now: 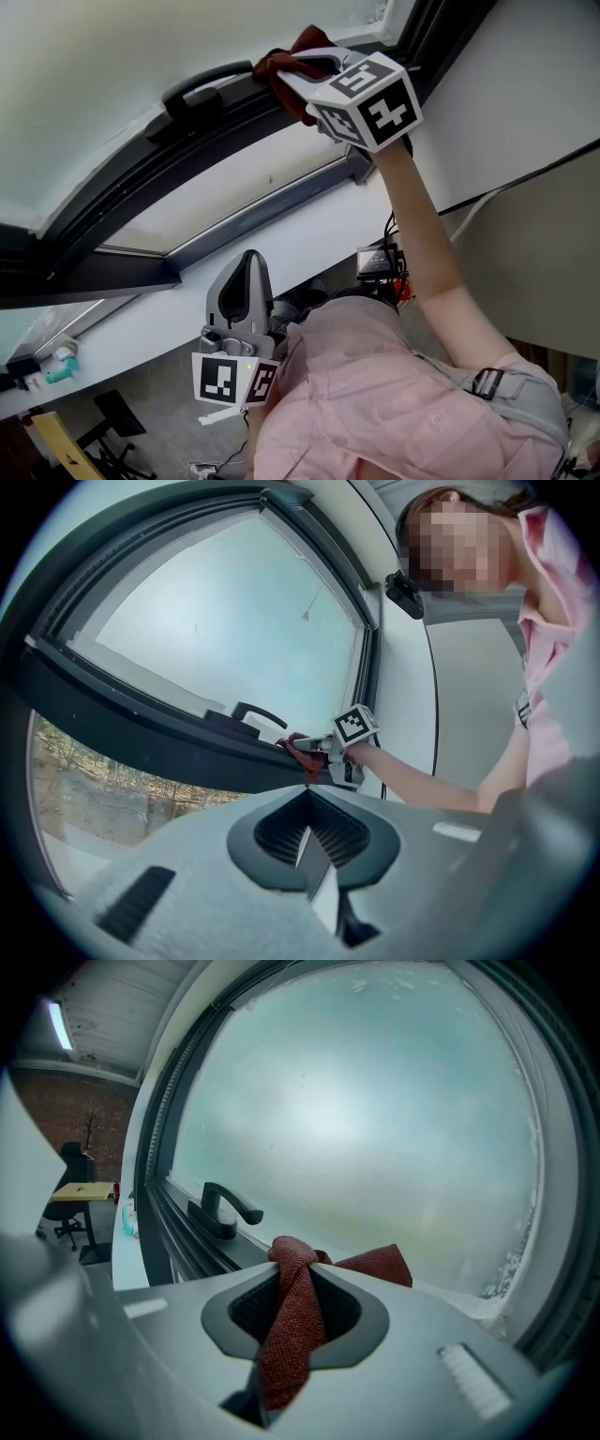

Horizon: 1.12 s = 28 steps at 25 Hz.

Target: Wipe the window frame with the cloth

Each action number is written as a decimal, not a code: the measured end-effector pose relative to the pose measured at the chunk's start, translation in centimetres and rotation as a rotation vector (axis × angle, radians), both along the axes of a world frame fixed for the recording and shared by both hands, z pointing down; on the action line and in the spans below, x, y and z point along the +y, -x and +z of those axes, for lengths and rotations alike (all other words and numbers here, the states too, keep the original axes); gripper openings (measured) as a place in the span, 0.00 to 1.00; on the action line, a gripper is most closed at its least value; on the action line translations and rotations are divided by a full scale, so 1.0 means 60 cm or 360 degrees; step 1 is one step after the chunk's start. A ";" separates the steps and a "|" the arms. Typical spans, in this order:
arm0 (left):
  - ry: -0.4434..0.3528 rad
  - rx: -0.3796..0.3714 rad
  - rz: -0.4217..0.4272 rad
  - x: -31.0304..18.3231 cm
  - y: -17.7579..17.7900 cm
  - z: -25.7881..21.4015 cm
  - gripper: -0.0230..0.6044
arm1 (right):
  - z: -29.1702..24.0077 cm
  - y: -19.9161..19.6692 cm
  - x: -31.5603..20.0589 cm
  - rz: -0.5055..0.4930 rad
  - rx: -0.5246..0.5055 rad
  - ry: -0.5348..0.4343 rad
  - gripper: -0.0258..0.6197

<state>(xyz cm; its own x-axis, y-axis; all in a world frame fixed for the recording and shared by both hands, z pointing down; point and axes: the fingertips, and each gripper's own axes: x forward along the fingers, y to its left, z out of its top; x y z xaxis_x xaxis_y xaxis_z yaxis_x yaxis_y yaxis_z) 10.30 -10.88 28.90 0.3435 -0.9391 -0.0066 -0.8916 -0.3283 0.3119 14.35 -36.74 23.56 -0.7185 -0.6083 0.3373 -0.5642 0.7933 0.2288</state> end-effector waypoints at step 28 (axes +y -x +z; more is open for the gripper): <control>-0.0014 0.0003 0.0058 -0.051 -0.032 0.003 0.03 | -0.005 -0.058 -0.030 0.0092 0.0018 -0.0040 0.15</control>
<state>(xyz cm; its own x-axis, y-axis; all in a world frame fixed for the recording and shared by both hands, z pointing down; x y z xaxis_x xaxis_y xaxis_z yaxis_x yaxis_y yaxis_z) 12.19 -13.93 29.10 0.3773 -0.9260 -0.0152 -0.8785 -0.3631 0.3105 17.86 -38.57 23.27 -0.6782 -0.6569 0.3293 -0.6062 0.7535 0.2547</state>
